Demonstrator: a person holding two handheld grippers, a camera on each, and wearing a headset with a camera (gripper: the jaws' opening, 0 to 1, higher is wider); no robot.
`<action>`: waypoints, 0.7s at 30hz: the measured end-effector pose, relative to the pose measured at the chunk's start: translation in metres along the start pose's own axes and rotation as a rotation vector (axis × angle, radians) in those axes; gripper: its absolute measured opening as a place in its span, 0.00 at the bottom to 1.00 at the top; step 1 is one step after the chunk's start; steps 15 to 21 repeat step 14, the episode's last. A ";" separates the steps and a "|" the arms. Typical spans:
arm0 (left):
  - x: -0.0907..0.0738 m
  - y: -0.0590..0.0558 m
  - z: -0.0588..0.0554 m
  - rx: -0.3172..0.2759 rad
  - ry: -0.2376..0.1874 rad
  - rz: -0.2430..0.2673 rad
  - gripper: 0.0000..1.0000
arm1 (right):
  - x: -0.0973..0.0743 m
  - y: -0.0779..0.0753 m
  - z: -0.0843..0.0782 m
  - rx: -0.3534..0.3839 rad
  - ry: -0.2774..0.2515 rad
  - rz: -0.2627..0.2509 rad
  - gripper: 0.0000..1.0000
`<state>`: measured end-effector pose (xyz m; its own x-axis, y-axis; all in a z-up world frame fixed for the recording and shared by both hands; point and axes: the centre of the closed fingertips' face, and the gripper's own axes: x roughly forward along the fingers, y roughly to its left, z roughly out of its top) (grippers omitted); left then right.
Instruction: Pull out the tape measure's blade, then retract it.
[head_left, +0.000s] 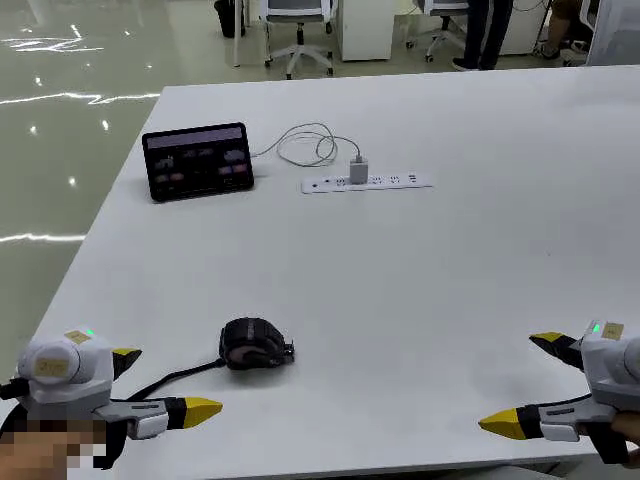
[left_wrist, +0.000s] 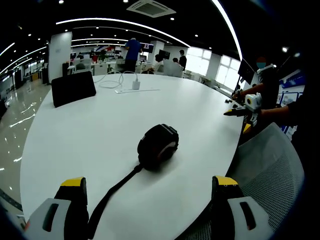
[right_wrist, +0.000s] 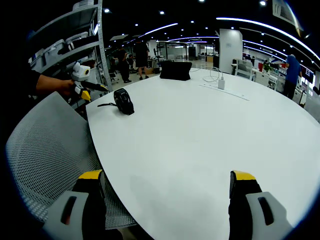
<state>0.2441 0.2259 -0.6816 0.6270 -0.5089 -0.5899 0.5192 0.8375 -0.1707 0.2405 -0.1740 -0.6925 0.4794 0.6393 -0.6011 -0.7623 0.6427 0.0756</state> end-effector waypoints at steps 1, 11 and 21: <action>0.000 -0.001 -0.001 -0.003 0.003 -0.007 1.00 | 0.000 -0.001 0.000 0.002 -0.001 -0.002 1.00; -0.002 0.000 -0.003 -0.005 0.006 -0.001 1.00 | 0.000 -0.003 0.000 0.002 -0.004 -0.003 1.00; -0.003 0.000 -0.003 -0.005 0.005 -0.001 1.00 | -0.001 -0.005 -0.001 0.004 -0.003 -0.006 1.00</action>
